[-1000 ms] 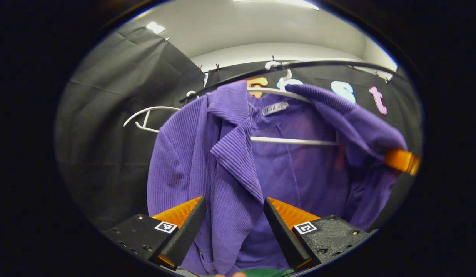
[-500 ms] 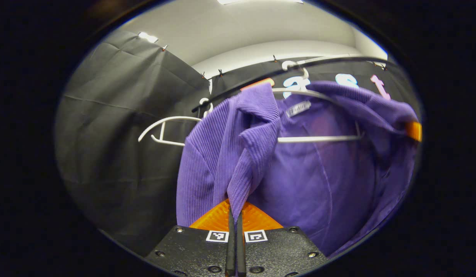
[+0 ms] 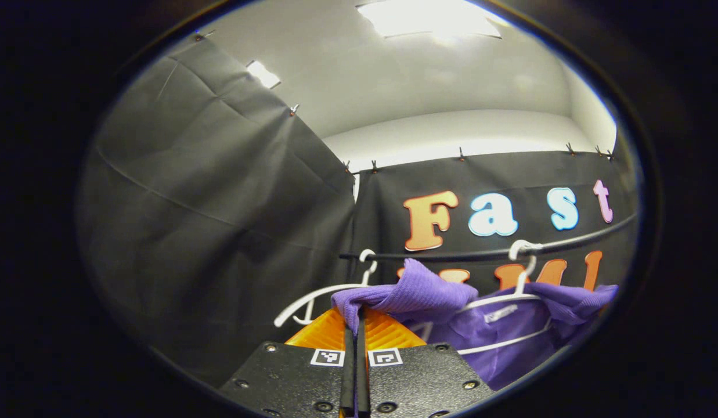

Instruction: Grasp the clothes on the hanger with both hands and then place them into the laundry hamper below.

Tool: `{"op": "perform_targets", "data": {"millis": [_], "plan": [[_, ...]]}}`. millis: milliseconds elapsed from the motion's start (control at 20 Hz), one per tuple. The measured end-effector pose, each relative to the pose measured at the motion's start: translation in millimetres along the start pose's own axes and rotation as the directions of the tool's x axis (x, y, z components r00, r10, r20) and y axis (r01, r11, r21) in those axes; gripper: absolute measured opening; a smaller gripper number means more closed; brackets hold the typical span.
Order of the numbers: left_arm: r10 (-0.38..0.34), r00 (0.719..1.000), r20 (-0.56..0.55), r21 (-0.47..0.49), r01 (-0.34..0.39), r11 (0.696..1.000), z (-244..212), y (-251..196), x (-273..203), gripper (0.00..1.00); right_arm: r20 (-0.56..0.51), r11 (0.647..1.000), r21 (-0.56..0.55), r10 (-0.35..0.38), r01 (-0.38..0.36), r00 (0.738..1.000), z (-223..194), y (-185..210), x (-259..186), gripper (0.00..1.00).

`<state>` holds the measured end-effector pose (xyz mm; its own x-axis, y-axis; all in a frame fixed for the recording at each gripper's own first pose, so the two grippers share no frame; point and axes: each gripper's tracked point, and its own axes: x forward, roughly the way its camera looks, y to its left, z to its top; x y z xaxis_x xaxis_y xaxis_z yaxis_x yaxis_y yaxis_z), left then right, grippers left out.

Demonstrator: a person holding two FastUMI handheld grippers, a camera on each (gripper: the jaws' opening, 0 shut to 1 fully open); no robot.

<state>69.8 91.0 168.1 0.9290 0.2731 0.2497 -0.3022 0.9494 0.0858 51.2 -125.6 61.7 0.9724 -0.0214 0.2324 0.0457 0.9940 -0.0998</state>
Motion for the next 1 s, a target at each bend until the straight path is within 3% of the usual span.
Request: {"op": "perform_targets", "data": {"millis": [150,250,550,800,1000], "plan": [[0.020,0.998,-0.051,-0.017,-0.021,1.000,-14.8,23.4,30.6,0.00,-0.003,1.000,0.022,-0.017,0.017,1.000,0.6,-6.5,1.9,0.10],[0.037,0.995,-0.091,0.015,-0.036,0.999,-41.3,36.2,40.9,0.05,0.001,0.999,0.027,-0.028,0.028,1.000,1.2,-12.5,4.1,0.10],[0.045,0.976,-0.212,0.098,-0.024,0.995,-129.7,44.0,22.7,0.02,-0.002,0.999,0.013,-0.050,0.050,0.999,0.3,-15.5,4.4,0.10],[-0.019,0.950,-0.313,0.076,0.045,0.996,-187.6,23.4,-2.5,0.02,0.022,0.988,-0.013,-0.156,0.156,0.988,6.7,-34.9,21.2,0.10],[-0.071,0.942,-0.329,0.063,0.096,0.993,-201.7,3.0,-16.2,0.02,0.067,0.968,-0.014,-0.247,0.249,0.967,3.8,-63.2,50.3,0.10]]}}
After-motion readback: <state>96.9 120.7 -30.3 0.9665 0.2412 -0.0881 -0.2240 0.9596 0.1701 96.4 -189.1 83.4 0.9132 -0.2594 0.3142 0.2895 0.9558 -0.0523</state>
